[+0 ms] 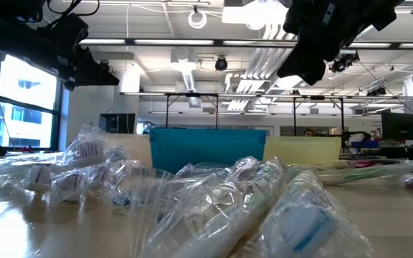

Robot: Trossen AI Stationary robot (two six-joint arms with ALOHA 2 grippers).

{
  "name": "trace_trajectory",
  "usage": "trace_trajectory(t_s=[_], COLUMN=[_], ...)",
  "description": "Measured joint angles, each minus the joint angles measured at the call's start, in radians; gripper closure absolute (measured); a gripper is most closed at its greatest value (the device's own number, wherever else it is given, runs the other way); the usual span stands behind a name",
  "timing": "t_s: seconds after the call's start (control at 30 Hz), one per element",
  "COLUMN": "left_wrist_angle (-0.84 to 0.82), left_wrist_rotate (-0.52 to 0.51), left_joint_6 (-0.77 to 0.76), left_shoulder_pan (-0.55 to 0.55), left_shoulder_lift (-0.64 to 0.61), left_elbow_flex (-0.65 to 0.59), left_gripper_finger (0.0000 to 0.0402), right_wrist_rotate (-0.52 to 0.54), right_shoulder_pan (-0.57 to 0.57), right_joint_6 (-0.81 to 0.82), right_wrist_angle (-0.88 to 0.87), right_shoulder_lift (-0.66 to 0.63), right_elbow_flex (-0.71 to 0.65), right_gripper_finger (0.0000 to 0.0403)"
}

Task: Pick & Place Toothbrushes
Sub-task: Put the green toothbrush into the top blue bin

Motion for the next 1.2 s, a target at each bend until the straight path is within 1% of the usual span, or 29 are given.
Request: trace_trajectory(t_s=[0.17, 0.67, 0.8, 0.87, 0.97, 1.2], left_wrist_angle=[0.000, 0.001, 0.005, 0.005, 0.005, 0.010], left_wrist_rotate=[0.000, 0.000, 0.000, 0.000, 0.000, 0.000], left_joint_6=[0.000, 0.000, 0.000, 0.000, 0.000, 0.000], left_shoulder_pan=[0.000, 0.000, 0.000, 0.000, 0.000, 0.000], left_shoulder_lift=[0.000, 0.000, 0.000, 0.000, 0.000, 0.000], left_elbow_flex=[0.000, 0.000, 0.000, 0.000, 0.000, 0.000], left_gripper_finger=[0.0401, 0.0401, 0.0401, 0.0401, 0.0401, 0.0401], right_wrist_rotate=[0.026, -0.002, -0.006, -0.032, -0.057, -0.041], right_shoulder_pan=[0.000, 0.000, 0.000, 0.000, 0.014, 0.052], right_joint_6=[-0.003, 0.000, 0.074, 0.099, 0.095, 0.069], right_wrist_angle=[0.000, -0.007, -0.020, -0.039, -0.062, -0.070], right_shoulder_lift=[0.000, 0.000, 0.000, 0.000, 0.000, 0.000], right_elbow_flex=[0.000, 0.000, 0.000, 0.000, 0.000, 0.000], right_gripper_finger=[0.0401, 0.0401, 0.0401, 0.0401, 0.0401, 0.0401])
